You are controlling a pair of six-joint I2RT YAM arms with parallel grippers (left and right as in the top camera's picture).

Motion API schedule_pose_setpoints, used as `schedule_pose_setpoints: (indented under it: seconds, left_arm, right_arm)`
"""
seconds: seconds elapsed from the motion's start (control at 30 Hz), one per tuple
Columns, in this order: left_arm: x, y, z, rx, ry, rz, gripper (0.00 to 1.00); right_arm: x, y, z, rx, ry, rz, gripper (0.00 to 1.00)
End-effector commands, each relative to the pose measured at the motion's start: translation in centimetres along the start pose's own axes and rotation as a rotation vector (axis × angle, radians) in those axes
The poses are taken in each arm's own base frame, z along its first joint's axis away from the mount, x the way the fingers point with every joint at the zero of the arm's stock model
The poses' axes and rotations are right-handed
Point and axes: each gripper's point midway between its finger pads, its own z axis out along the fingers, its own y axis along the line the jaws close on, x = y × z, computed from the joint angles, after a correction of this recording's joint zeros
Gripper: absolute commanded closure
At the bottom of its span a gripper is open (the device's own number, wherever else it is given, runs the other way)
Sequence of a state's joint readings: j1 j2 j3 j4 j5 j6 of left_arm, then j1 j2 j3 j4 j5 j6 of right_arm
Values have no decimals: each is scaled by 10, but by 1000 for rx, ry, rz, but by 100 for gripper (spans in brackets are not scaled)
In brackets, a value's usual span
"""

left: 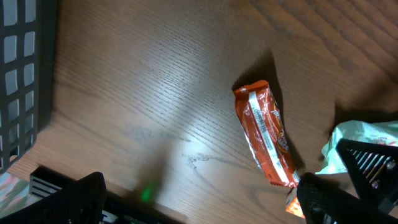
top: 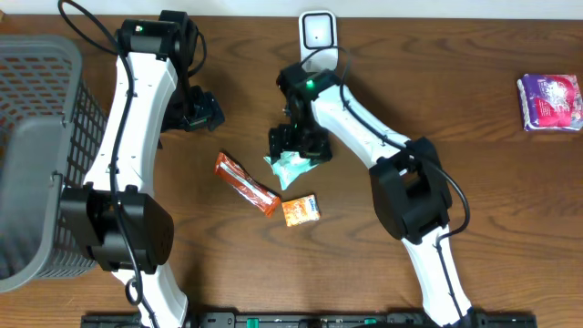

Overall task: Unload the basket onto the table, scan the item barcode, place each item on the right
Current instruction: 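Lift the mint-green packet toward the scanner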

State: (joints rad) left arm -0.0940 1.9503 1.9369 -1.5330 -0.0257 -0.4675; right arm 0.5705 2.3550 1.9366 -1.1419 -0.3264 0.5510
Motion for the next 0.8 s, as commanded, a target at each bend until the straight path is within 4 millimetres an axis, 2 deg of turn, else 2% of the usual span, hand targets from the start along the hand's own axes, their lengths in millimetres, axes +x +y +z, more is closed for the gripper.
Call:
schedule_pose_setpoints:
  seconds: [0.0, 0.17, 0.27, 0.37, 0.5, 0.53, 0.6, 0.7, 0.77]
  left_arm:
    - [-1, 3, 4, -16, 9, -4, 2]
    - [-1, 3, 4, -16, 9, -4, 2]
    - [0, 3, 4, -16, 9, -4, 2]
    - [-1, 3, 4, -16, 9, -4, 2]
    - [-1, 3, 4, -16, 9, -4, 2]
    - [-1, 3, 4, -16, 9, -4, 2]
    - [-1, 3, 4, -16, 9, -4, 2]
    - [-1, 3, 4, -16, 9, -4, 2]
    - [-1, 3, 4, -16, 9, -4, 2]
  right_arm:
    - [3, -10, 21, -9, 20, 144, 23]
    - [-2, -19, 32, 20, -13, 143, 28]
    - [-8, -30, 31, 75, -47, 140, 31]
    - [-25, -42, 21, 131, -112, 63, 31]
    - [-53, -52, -11, 184, -190, -104, 31]
    - [-64, -61, -31, 226, -224, -112, 31]
    - [-73, -68, -59, 254, -254, -91, 30]
    - [-74, -62, -93, 203, -258, -68, 28]
    - [-67, -52, -105, 140, -236, -67, 26]
